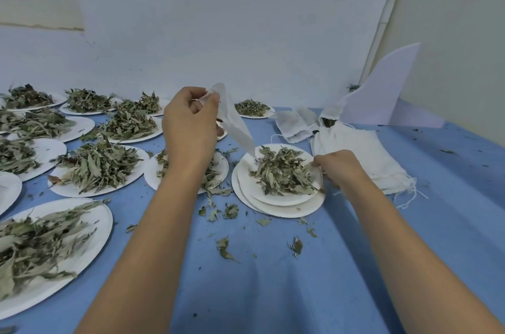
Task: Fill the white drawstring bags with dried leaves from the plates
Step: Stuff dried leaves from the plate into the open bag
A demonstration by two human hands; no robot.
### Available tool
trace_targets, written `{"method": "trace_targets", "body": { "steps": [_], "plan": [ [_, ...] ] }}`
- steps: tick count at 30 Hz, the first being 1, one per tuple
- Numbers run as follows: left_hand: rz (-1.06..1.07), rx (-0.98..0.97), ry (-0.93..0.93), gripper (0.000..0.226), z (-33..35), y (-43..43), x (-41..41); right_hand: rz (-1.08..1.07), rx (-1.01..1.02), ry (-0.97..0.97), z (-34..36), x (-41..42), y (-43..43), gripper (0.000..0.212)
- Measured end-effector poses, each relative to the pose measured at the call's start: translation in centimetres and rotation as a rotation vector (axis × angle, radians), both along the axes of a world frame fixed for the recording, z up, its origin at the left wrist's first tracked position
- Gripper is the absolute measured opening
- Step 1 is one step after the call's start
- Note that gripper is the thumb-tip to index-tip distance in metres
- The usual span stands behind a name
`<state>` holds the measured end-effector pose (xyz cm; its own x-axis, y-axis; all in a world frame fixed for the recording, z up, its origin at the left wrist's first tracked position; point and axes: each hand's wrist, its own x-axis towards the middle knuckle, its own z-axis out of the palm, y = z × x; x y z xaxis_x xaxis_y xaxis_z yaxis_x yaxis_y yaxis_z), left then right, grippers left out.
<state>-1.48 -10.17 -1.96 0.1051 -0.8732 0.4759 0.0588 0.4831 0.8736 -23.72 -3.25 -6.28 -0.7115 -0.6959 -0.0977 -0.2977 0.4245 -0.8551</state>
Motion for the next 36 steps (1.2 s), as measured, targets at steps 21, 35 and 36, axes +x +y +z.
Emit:
{"method": "trace_targets", "body": {
  "steps": [21, 35, 36],
  "plan": [
    [0.034, 0.031, -0.028, 0.007, -1.0, 0.5, -0.6, 0.139, 0.112, 0.063, -0.1, 0.9, -0.1, 0.008],
    [0.123, -0.454, -0.64, 0.017, -2.2, 2.2, -1.7, 0.409, -0.475, 0.159, 3.3, 8.4, -0.3, 0.02],
    [0.119, -0.449, -0.671, 0.016, -2.2, 2.1, -1.6, 0.39, -0.462, 0.187, 3.1, 8.2, -0.4, 0.021]
  ]
}}
